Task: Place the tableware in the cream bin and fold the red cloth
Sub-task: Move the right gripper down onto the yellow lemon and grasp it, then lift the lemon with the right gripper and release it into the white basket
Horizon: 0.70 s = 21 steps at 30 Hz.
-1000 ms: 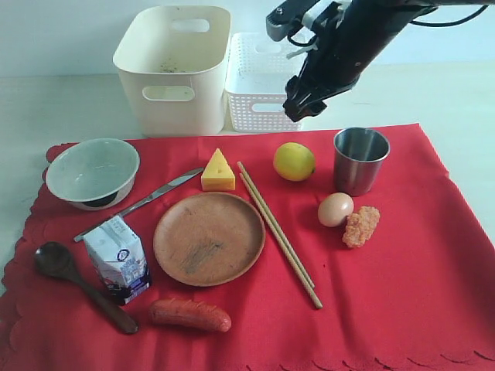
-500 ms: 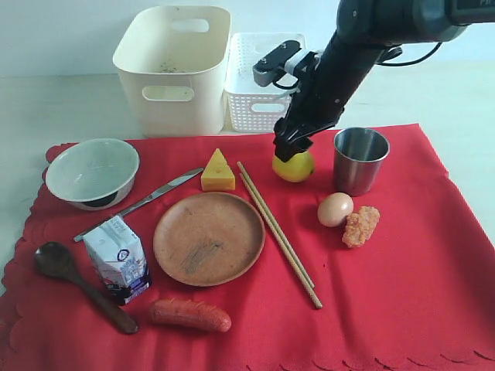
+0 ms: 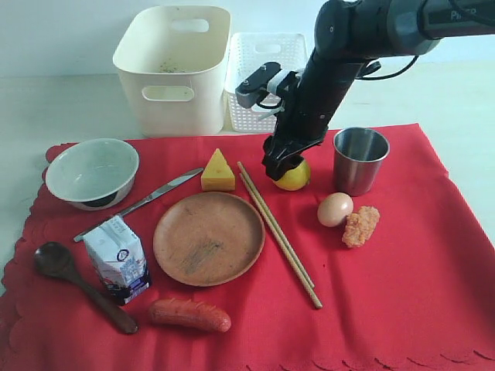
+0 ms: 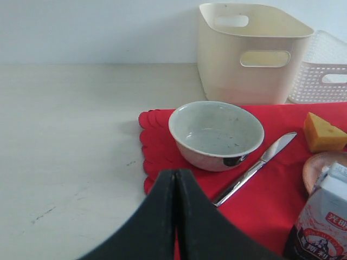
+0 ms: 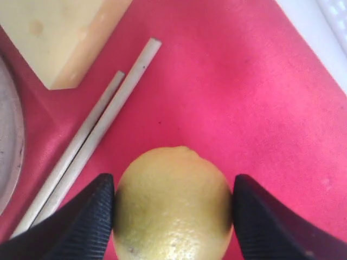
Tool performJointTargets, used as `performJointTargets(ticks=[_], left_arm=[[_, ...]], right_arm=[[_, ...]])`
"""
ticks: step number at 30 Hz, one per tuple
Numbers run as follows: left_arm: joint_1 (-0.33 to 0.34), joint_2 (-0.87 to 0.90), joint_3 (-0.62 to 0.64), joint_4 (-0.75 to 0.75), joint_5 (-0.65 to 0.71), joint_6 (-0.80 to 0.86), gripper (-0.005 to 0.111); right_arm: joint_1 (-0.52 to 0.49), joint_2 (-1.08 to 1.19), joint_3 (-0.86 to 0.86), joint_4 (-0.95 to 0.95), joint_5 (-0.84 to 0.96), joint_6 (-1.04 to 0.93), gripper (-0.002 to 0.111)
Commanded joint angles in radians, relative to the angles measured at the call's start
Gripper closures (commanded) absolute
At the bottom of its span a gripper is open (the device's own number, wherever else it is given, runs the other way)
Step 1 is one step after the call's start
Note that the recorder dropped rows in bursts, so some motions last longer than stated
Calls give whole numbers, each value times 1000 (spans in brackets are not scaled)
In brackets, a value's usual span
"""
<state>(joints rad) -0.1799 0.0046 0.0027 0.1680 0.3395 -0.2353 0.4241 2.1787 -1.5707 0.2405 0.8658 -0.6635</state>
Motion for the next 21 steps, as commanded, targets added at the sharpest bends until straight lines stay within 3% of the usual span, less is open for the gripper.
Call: performJointTargets(ticks=[1,11,21], left_arm=[[-6,-5,-3,3,-12,-4,105],[-6,-5,-3,3,-12,-4,105],[-6,-5,-3,3,-12,-4,105]], right_arm=[[1,-5,-63,-13,58,31,108],[1,-134,-161,-1,82,92,108],[-2,-169,-161,11,-282,169,108]])
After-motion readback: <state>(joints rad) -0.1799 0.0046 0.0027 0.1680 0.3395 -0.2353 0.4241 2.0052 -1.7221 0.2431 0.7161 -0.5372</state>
